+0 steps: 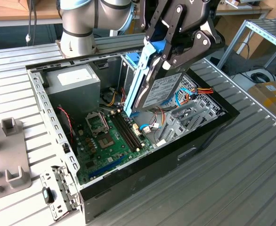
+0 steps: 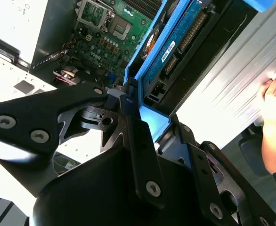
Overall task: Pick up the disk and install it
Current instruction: 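Pick up the disk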
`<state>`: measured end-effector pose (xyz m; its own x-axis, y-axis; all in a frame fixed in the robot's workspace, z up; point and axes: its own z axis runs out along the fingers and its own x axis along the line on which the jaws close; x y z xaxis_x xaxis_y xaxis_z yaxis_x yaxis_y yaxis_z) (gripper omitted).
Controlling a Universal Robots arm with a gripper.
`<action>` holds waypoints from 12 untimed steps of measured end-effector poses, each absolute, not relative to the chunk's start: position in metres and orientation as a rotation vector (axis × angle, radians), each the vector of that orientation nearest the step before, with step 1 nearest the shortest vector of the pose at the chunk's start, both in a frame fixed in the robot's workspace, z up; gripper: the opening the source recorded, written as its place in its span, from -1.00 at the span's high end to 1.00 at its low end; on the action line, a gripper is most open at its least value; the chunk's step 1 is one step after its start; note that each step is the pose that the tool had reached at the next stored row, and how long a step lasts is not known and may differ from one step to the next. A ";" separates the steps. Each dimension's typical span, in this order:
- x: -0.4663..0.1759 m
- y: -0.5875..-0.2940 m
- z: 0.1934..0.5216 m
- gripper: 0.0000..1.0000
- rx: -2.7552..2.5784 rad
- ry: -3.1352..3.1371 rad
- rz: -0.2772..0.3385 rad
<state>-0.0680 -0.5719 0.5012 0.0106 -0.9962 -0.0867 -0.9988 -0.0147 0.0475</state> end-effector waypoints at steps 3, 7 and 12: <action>-0.067 -0.572 0.501 0.26 -2.214 2.186 0.148; -0.066 -0.573 0.501 0.26 -2.214 2.186 0.148; -0.065 -0.573 0.500 0.26 -2.214 2.186 0.148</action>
